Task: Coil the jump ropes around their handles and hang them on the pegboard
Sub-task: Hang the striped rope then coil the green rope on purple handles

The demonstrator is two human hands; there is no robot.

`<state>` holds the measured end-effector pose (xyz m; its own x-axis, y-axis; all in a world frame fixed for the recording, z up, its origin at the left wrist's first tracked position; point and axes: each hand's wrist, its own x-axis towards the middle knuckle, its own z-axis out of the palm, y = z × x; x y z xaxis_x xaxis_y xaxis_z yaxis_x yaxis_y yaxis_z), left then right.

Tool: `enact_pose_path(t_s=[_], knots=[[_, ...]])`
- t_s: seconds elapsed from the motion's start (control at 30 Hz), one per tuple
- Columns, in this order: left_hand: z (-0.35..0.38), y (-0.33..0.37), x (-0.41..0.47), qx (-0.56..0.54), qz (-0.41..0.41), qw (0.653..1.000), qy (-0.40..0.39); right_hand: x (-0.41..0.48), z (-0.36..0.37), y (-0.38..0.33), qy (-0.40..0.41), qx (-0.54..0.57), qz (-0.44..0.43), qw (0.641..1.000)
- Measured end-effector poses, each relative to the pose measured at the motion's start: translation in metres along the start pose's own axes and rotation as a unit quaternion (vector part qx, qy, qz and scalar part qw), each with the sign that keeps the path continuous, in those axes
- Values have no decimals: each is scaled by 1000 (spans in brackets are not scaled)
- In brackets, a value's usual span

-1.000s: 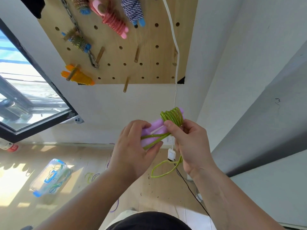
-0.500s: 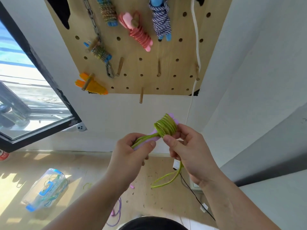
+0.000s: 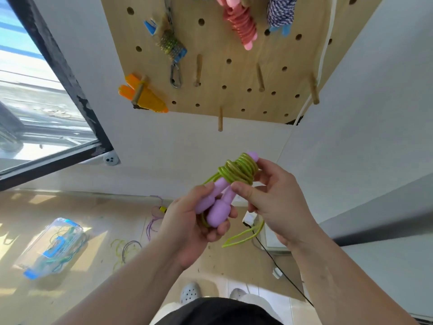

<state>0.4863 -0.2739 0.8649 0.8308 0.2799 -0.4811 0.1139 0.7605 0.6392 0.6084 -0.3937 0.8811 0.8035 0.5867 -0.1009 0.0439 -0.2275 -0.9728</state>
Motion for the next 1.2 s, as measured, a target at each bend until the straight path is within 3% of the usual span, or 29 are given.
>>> enact_pose_path(t_s=[0.23,0.37,0.43,0.53,0.6,0.67,0.77,0.9,1.03,1.2], knots=[[-16,11,1,-92,-128,985,-68,6,3,2,-82,-24,-36,996],[-25,15,4,-96,-146,981,-90,7,-2,-5,-135,-43,-56,988],[-27,19,3,-78,-155,980,-94,7,0,-6,-125,-50,-75,988],[-21,33,2,-24,-126,989,-67,6,10,-4,-74,-16,-95,993],[-20,37,6,47,-18,999,17,7,17,-4,-32,-11,-94,995],[-22,38,5,216,146,960,99,10,22,-3,15,-27,-77,997],[-22,32,2,503,268,813,115,15,32,0,56,5,-35,998],[-23,21,10,523,327,770,165,15,41,1,40,58,1,997],[-31,28,14,471,311,808,167,17,43,-7,8,57,-12,998],[-24,36,15,250,230,932,123,19,39,-11,-31,31,-22,999]])
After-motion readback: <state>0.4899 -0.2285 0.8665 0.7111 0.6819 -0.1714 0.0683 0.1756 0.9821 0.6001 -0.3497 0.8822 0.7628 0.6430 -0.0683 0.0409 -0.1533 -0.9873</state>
